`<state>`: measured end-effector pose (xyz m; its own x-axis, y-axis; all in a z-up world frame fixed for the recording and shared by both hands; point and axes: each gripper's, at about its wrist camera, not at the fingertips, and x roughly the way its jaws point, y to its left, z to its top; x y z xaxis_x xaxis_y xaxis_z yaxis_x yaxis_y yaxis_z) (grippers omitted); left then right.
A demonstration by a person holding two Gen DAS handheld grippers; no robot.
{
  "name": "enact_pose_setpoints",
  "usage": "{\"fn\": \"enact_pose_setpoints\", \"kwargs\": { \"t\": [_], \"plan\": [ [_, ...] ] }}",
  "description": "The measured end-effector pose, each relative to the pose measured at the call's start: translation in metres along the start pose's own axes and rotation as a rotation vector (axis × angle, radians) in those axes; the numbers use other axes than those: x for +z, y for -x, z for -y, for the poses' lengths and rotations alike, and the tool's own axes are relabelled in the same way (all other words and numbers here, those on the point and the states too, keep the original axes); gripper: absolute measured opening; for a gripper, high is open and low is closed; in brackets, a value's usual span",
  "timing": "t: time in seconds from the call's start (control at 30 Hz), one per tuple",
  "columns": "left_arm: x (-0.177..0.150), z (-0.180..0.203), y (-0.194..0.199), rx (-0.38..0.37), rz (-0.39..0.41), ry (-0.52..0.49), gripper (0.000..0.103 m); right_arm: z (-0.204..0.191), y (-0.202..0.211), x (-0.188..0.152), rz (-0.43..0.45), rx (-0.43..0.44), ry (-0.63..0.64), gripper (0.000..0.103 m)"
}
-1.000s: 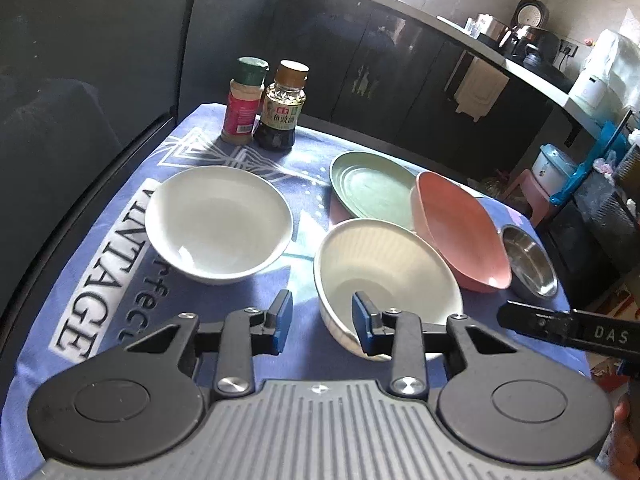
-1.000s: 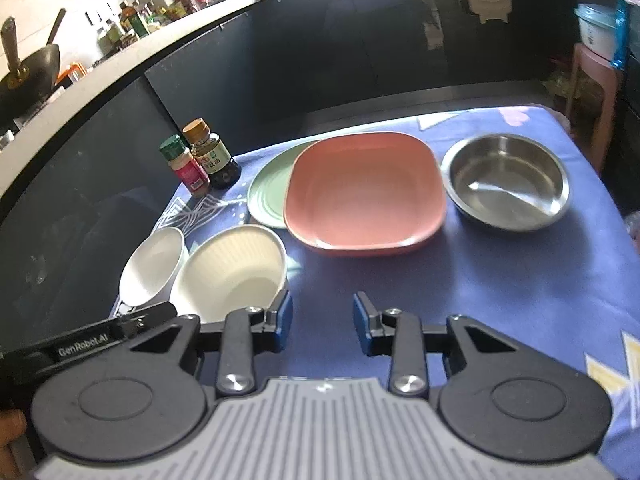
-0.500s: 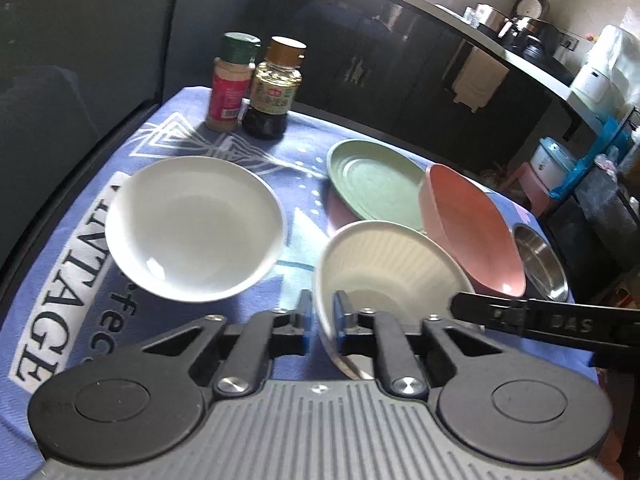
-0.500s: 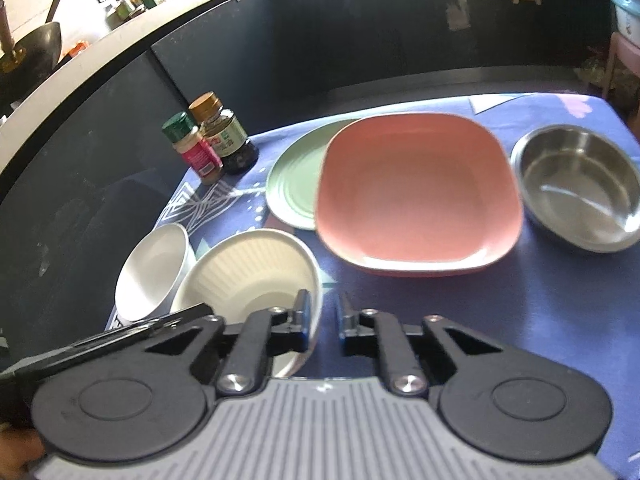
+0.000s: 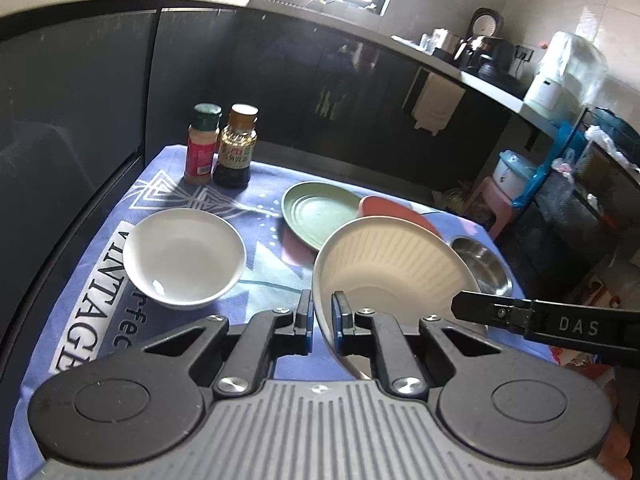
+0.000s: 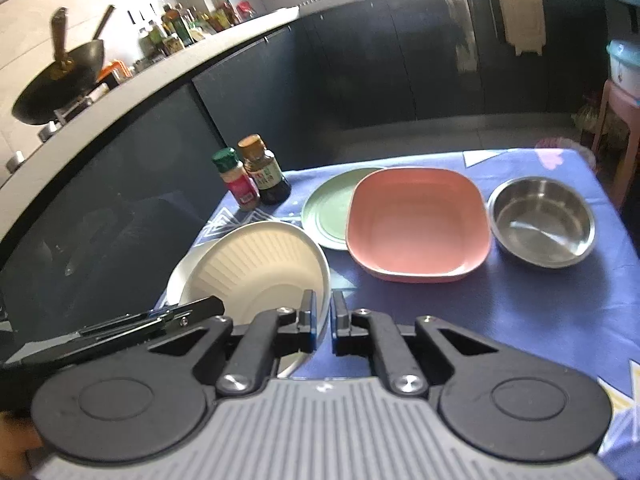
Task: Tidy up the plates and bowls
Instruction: 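Lift the cream ribbed bowl with both grippers and lower it into the black bowl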
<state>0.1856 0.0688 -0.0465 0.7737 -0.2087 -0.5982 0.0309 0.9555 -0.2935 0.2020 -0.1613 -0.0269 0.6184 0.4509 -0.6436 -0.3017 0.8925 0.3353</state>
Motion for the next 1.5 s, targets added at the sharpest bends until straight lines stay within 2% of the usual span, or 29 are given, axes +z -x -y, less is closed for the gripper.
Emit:
{"fn": "enact_pose_setpoints", "kwargs": {
  "t": [0.33,0.57,0.93,1.5],
  "plan": [
    [-0.027,0.014,0.054,-0.031,0.010,-0.036,0.009,-0.012,0.050,-0.036,0.032,0.021,-0.001,0.008],
    [-0.055,0.017,0.077,-0.059,-0.013,-0.048,0.009,-0.012,0.068,-0.068,0.012,0.015,-0.022,0.009],
    [-0.087,0.023,0.079,-0.054,-0.080,-0.049,0.012,-0.007,0.077,-0.105,-0.026,-0.004,-0.076,0.010],
    [-0.102,0.024,0.069,-0.037,-0.140,-0.054,0.015,-0.001,0.069,-0.121,-0.058,-0.024,-0.110,0.010]
  ]
}}
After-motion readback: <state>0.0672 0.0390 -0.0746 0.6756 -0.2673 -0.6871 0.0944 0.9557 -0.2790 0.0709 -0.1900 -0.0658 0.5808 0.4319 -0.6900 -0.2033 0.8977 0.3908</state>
